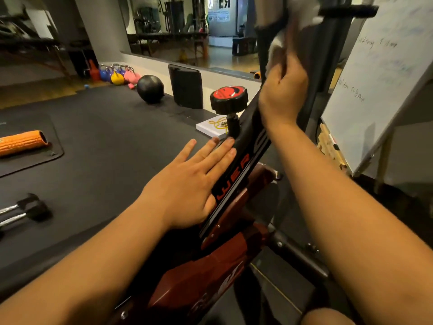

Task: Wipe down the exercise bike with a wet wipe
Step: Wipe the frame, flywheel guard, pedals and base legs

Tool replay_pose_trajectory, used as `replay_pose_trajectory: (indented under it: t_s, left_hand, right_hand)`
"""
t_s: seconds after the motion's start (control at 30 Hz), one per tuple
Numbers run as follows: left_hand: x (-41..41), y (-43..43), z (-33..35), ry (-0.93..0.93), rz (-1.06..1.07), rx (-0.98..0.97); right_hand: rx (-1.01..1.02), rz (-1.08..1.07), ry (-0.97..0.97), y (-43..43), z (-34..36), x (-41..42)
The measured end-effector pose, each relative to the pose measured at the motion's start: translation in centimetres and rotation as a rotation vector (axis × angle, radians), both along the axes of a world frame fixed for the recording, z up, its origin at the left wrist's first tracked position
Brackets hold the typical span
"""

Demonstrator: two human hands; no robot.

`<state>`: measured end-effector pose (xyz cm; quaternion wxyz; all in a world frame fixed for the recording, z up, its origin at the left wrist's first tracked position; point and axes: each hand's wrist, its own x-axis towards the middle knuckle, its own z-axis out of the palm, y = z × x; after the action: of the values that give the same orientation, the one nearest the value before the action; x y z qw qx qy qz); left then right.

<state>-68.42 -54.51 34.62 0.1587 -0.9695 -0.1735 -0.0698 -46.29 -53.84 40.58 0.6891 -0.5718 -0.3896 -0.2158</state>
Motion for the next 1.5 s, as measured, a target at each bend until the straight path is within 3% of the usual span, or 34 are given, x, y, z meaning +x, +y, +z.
replay_pose_trajectory:
  t_s: [0.17,0.23,0.5,0.57,0.67,0.77,0.87,1.0,1.13,1.27,1.37,1.5]
  left_hand:
    - [0.2,-0.1,0.1,0.024,0.019,-0.005]
    - [0.2,-0.1,0.2,0.032,0.022,-0.006]
    - [0.1,-0.3,0.3,0.049,0.027,0.016]
    - [0.1,-0.3,0.4,0.053,0.029,0.016]
    - [0.1,-0.2,0.4,0.056,0.036,0.003]
    - [0.2,-0.2,0.4,0.052,0.03,0.003]
    - [0.1,-0.2,0.3,0.052,0.028,0.013]
    - [0.2,-0.1,0.3,0.054,0.035,0.01]
    - [0.2,0.0,0.0,0.012,0.021,0.018]
    - [0.2,-0.2,0.1,0.001,0.013,0.028]
    - [0.2,-0.2,0.2,0.016,0.02,0.022]
    - [0.1,0.0,0.0,0.007,0.017,0.022]
  right_hand:
    - [-0.197,-0.018,0.168,-3.0,-9.6,1.0]
    - [-0.278,-0.015,0.197,-4.2,-10.4,1.4]
    - [0.027,-0.034,-0.046,-1.8,1.8,-0.2]
    - [-0.063,-0.082,0.03,-2.0,-0.8,0.1]
    - [-0.299,-0.155,0.308,-3.5,-9.4,0.2]
    - [-0.409,-0.124,0.204,-4.7,-14.9,-1.7]
    - [-0.345,-0.07,0.304,-5.0,-14.2,-2.2]
    - [-0.107,-0.022,0.452,-5.0,-9.7,-1.2]
    - [0.027,0.071,0.224,-4.8,-6.4,-3.8]
    - [-0.061,-0.001,-0.09,-5.6,-10.2,-6.9]
    - [-0.089,0.003,-0.142,-4.9,-7.9,-4.4]
    - [-0.164,-0.012,-0.029,-2.9,-2.8,-0.4]
